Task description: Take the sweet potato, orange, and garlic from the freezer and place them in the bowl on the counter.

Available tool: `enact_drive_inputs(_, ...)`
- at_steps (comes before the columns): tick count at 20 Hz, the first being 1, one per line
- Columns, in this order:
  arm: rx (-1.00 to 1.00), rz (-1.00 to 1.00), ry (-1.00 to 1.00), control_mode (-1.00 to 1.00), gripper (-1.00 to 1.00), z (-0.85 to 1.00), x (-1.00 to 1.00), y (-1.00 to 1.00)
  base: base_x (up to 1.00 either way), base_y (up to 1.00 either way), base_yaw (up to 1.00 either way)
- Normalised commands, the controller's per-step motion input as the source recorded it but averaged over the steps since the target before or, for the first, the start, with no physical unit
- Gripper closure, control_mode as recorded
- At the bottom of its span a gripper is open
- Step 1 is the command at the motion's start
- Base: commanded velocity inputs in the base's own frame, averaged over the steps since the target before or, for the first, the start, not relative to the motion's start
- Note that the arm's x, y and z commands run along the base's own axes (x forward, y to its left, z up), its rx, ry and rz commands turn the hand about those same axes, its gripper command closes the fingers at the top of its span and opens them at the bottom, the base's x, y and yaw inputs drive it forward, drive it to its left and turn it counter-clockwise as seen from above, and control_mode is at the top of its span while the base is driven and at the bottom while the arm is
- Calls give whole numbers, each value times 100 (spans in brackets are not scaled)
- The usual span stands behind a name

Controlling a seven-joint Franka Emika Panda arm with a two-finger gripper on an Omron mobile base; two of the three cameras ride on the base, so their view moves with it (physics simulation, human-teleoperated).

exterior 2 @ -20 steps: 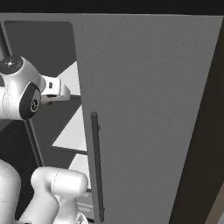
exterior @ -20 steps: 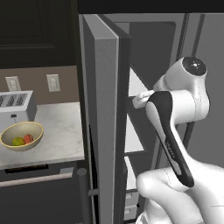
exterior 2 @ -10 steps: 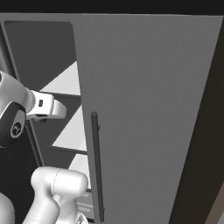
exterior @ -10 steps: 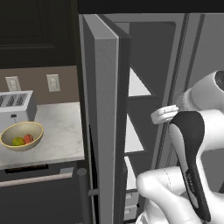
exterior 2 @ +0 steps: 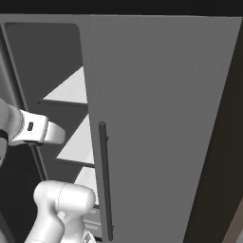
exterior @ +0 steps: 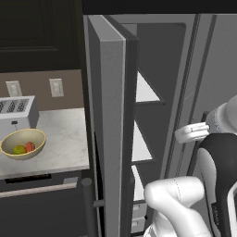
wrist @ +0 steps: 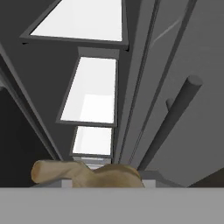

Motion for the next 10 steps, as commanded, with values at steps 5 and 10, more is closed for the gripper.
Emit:
enact_drive_inputs(5, 0, -3, 3, -100, 100, 17, -4, -3, 0, 0, 0)
enact_drive_inputs(10, 0, 0, 1, -100, 100, 11, -2, 0, 0, 0, 0)
